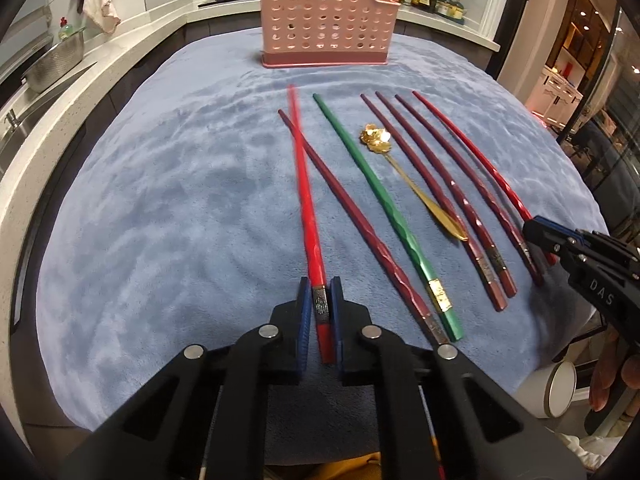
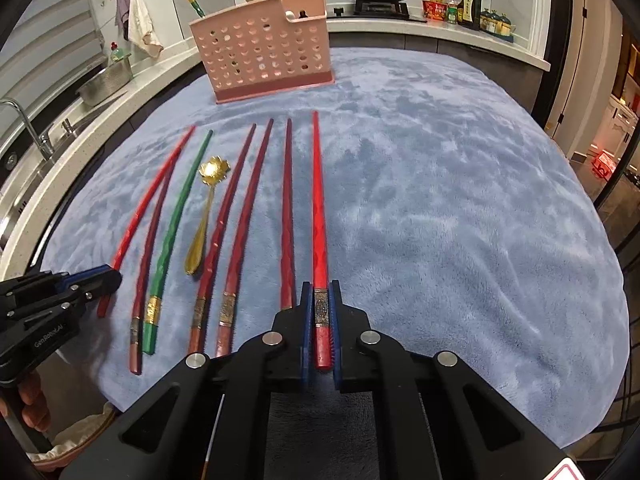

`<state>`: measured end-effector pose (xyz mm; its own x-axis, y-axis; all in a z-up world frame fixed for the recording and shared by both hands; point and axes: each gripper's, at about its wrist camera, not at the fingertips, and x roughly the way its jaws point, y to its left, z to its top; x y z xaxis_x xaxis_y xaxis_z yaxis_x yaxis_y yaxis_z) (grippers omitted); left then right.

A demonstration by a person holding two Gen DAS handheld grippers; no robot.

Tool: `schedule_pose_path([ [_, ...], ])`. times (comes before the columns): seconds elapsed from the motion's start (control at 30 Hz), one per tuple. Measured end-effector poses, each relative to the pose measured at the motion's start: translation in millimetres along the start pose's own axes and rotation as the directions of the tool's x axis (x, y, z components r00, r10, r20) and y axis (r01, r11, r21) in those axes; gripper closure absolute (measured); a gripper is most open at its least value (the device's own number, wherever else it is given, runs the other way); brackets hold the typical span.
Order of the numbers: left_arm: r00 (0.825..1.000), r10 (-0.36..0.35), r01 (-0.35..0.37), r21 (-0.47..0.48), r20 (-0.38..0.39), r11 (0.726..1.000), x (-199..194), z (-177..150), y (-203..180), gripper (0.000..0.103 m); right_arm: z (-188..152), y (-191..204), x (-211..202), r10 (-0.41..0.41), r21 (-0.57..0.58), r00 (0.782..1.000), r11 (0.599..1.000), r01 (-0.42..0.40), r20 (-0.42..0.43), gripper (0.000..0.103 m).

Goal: Organize utensils
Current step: 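Carry both red chopsticks to the pink holder and drop them in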

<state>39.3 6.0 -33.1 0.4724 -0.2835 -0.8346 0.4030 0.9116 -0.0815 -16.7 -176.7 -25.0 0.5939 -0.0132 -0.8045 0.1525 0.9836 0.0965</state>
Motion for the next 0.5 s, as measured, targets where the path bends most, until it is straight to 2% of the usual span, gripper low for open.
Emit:
schedule_pose_path([
  [0.3,0.994,0.010,-0.011,0.006,0.106,1.000,-34.1,23.1,4.5,0.096,31.1,-4.2,-39.7,0.015,0.017,0.993,1.000,-0.017,0.116,0.096],
  [0.5,0.976,0.045,-0.042,-0.017,0.213,0.999,-60.2,56.7,20.7,0.096,67.9,-10.0,-66.5,0.015,0.021,0.974,1.000,-0.021,0.226,0.096],
])
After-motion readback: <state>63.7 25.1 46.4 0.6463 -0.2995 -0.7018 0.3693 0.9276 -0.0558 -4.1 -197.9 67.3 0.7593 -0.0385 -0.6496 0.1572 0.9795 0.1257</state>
